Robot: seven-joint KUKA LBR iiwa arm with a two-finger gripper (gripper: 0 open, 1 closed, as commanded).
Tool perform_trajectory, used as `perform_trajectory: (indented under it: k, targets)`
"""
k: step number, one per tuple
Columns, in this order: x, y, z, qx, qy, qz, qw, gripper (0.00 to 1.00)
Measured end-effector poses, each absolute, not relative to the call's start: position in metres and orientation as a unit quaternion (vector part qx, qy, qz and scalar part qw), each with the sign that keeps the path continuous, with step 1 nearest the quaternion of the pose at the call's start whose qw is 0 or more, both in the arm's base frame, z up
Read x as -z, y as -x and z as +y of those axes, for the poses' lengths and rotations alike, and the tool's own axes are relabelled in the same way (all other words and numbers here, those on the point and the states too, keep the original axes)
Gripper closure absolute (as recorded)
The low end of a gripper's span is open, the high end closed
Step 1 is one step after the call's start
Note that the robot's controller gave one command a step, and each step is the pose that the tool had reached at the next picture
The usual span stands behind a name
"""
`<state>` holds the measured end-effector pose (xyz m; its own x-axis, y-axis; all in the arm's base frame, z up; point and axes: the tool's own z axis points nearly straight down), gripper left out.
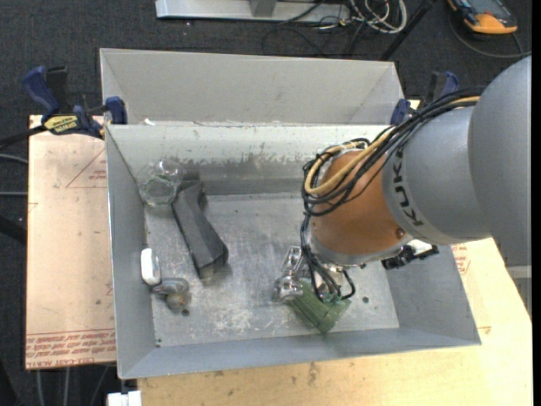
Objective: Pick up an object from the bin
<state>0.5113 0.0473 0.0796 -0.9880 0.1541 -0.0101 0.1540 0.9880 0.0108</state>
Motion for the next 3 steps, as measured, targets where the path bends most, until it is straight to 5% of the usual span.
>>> perform_trajectory:
  k: [1,3]
  targets:
    - [-0.077,-0.511,0.043,-0.002,-0.078,0.997,0.007,0.0]
    - [-0.077,-0.51,0.011,-0.004,-0.039,0.999,0.004,0.0]
